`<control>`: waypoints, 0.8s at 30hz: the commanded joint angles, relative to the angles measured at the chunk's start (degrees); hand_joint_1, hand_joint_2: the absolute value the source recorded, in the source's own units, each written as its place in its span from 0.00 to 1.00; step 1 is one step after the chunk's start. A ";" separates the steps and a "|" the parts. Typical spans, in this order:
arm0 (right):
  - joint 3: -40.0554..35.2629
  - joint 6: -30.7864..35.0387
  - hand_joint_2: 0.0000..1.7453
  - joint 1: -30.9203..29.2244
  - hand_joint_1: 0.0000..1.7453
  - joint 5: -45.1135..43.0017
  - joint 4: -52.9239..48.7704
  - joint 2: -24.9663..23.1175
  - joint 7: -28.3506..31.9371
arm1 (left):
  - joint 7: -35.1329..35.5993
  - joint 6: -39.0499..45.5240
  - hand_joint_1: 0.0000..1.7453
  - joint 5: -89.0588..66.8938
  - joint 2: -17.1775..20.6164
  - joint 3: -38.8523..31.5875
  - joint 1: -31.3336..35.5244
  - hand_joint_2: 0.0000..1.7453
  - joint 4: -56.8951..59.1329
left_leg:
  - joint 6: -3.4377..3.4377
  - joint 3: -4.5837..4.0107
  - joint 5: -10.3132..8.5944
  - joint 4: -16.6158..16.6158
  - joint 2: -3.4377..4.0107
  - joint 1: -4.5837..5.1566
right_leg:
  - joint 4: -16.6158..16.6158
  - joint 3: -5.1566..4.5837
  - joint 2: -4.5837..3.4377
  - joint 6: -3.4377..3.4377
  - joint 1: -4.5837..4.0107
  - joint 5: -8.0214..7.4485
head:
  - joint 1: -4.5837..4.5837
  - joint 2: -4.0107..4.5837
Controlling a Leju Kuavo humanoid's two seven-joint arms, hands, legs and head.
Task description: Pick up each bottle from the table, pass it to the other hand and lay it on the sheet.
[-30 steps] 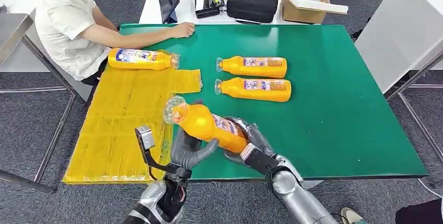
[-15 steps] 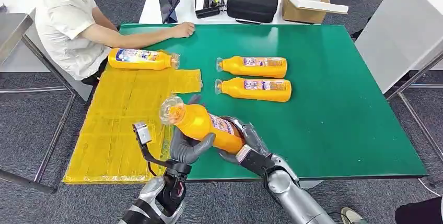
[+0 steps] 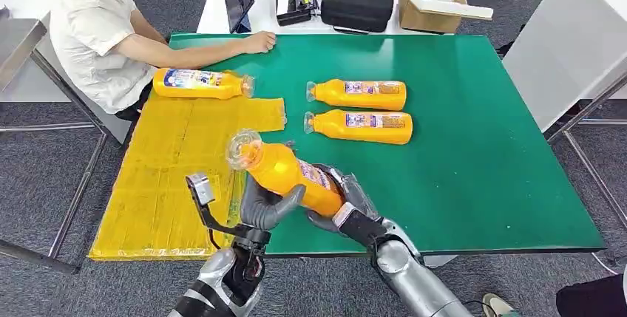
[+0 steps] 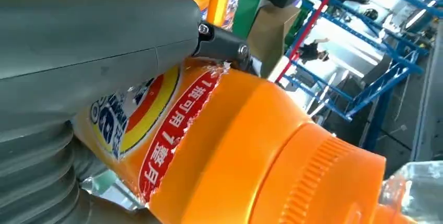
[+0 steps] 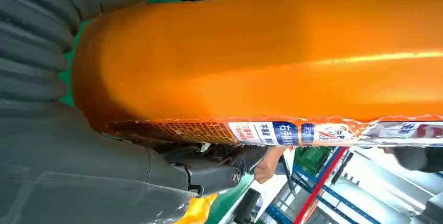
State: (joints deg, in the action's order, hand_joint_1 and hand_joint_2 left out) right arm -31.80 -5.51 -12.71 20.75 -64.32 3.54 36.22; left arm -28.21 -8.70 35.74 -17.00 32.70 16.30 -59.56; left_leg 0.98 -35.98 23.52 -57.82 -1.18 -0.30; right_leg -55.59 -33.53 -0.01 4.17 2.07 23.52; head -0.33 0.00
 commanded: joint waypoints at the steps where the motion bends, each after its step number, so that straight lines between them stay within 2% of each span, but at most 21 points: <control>1: 0.24 1.35 1.00 -0.26 0.74 -2.04 3.95 -2.68 -1.78 | -1.84 3.54 1.00 -1.35 0.50 0.19 1.49 1.00 -1.33 | -0.04 0.14 0.07 0.00 0.09 -0.07 | 0.04 0.15 -0.02 -0.19 -0.10 0.04 | 0.00 0.00; 2: 0.70 1.63 1.00 -0.71 0.42 -2.41 4.77 -3.15 -1.94 | -1.83 3.83 1.00 -1.17 0.56 -0.15 1.82 1.00 -1.30 | -0.05 0.23 0.13 -0.03 0.13 -0.09 | 0.02 0.24 -0.03 -0.26 -0.13 0.09 | 0.00 0.00; 3: 1.10 1.81 1.00 -1.56 1.00 -2.78 5.91 -3.53 -1.82 | -1.88 4.10 1.00 -0.76 0.33 -0.67 2.20 1.00 -1.36 | -0.04 0.15 0.07 0.00 0.12 -0.07 | 0.03 0.14 -0.04 -0.19 -0.10 0.04 | 0.00 0.00; 5: 1.46 1.96 1.00 -2.29 1.00 -2.98 6.46 -3.73 -1.71 | -1.81 4.17 1.00 -0.60 0.27 -0.79 2.49 1.00 -1.64 | -0.06 0.24 0.14 -0.05 0.22 -0.12 | 0.02 0.23 -0.10 -0.30 -0.17 0.07 | 0.00 0.00; 6: 2.09 2.27 1.00 -3.12 0.60 -3.42 7.03 -4.26 -1.63 | -1.78 4.22 1.00 -0.35 0.26 -0.98 2.65 1.00 -2.04 | -0.03 0.11 0.07 -0.03 0.14 -0.07 | 0.01 0.10 -0.06 -0.18 -0.10 0.02 | 0.00 0.00; 7: 2.45 2.31 1.00 -3.47 0.54 -3.77 7.07 -4.57 -1.59 | -1.78 4.27 1.00 -0.35 0.32 -0.98 2.68 1.00 -2.24 | -0.03 0.18 0.11 -0.06 0.17 -0.08 | 0.00 0.17 -0.07 -0.24 -0.12 0.05 | 0.00 0.00; 8: 2.55 2.07 1.00 -3.61 0.18 -4.03 7.08 -4.67 -1.67 | -1.78 4.30 1.00 -0.35 0.33 -0.98 2.65 1.00 -2.35 | -0.05 0.29 0.19 -0.12 0.25 -0.13 | -0.01 0.29 -0.11 -0.35 -0.19 0.10 | 0.00 0.00; 9: 2.26 1.66 1.00 -3.80 0.00 -3.89 7.00 -4.45 -1.78 | -1.74 4.32 1.00 -0.48 0.45 -0.68 2.53 1.00 -2.43 | -0.06 0.35 0.24 -0.15 0.32 -0.17 | -0.01 0.35 -0.15 -0.42 -0.24 0.12 | 0.00 0.00; 10: 2.27 1.70 1.00 -3.74 0.00 -3.88 6.99 -4.46 -1.77 | -1.74 4.34 1.00 -0.49 0.48 -0.60 2.48 1.00 -2.36 | -0.06 0.39 0.28 -0.20 0.35 -0.18 | -0.05 0.40 -0.16 -0.49 -0.26 0.15 | 0.02 0.00; 11: 2.25 1.63 1.00 -3.74 0.00 -3.89 7.06 -4.52 -1.78 | -1.74 4.39 1.00 -0.50 0.46 -0.58 2.52 1.00 -2.30 | -0.03 0.14 0.09 -0.06 0.13 -0.06 | -0.01 0.15 -0.04 -0.21 -0.10 0.05 | 0.02 0.00; 14: 2.55 2.06 1.00 -3.19 0.00 -4.21 7.36 -5.15 -1.83 | -1.53 4.58 1.00 -1.08 0.85 -0.32 2.68 1.00 -2.29 | -0.06 0.26 0.14 -0.06 0.19 -0.11 | 0.02 0.28 -0.06 -0.32 -0.16 0.08 | 0.02 0.00; 15: 3.22 7.78 1.00 -2.60 0.00 -1.40 6.76 -5.23 -1.35 | -2.43 9.64 1.00 -4.94 1.42 0.00 2.77 1.00 -2.91 | -0.05 0.21 0.12 -0.04 0.13 -0.10 | 0.02 0.25 -0.02 -0.28 -0.15 0.07 | 0.02 0.00; 16: 1.86 19.79 1.00 -3.03 0.00 7.39 6.85 -3.77 -1.39 | -3.23 13.92 1.00 -8.94 1.92 -0.16 2.96 1.00 -3.46 | -0.08 0.40 0.24 -0.11 0.24 -0.18 | 0.01 0.45 -0.06 -0.47 -0.26 0.16 | 0.02 0.00; 17: 2.27 19.62 1.00 -3.32 0.00 7.26 6.79 -3.09 -1.32 | -3.08 13.86 1.00 -9.06 2.25 -0.66 3.06 1.00 -3.62 | -0.09 0.46 0.25 -0.07 0.24 -0.18 | 0.03 0.50 -0.06 -0.49 -0.25 0.18 | 0.00 0.00; 18: 2.87 31.59 1.00 -3.46 0.00 16.05 6.78 -1.99 -4.12 | -3.81 18.83 1.00 -14.08 2.97 -0.41 3.51 1.00 -3.59 | -0.04 0.16 0.07 0.00 0.12 -0.05 | 0.02 0.17 -0.04 -0.22 -0.09 0.05 | 0.02 0.00; 20: 9.67 44.29 1.00 -2.95 0.00 17.93 4.22 -1.18 -3.78 | -3.74 24.53 1.00 -22.19 5.37 -1.80 4.40 1.00 -3.07 | -0.06 0.28 0.12 -0.03 0.16 -0.11 | 0.03 0.30 -0.03 -0.34 -0.16 0.08 | 0.00 0.00; 21: 10.02 43.89 1.00 -3.10 0.00 17.88 4.13 -0.76 -3.86 | -3.74 24.39 1.00 -22.14 5.71 -2.32 4.38 1.00 -3.11 | -0.06 0.30 0.12 -0.02 0.14 -0.09 | 0.03 0.32 -0.02 -0.34 -0.15 0.09 | 0.02 0.00; 22: 15.53 45.51 1.00 -1.91 0.00 21.44 1.70 -1.75 -3.58 | -3.30 25.05 1.00 -24.79 6.23 -3.54 4.45 1.00 -2.83 | -0.04 0.22 0.07 -0.02 0.06 -0.08 | 0.03 0.27 0.05 -0.29 -0.12 0.07 | 0.02 0.00; 24: 19.39 45.51 1.00 -0.73 0.00 16.88 -1.48 -3.24 -1.03 | -2.07 22.60 1.00 -23.96 6.19 -5.31 3.76 1.00 -3.49 | -0.04 0.21 0.07 0.01 0.14 -0.02 | 0.01 0.20 -0.04 -0.26 -0.07 0.05 | 0.02 0.00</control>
State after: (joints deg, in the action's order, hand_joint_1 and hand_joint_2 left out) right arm -27.67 31.37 -14.05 36.64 -61.05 0.26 33.00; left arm -31.80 12.93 17.27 -15.76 31.71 17.79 -63.45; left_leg 0.98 -36.01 23.50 -57.82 -1.19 -0.30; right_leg -55.59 -33.54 -0.01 4.17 2.07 23.52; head -0.31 0.00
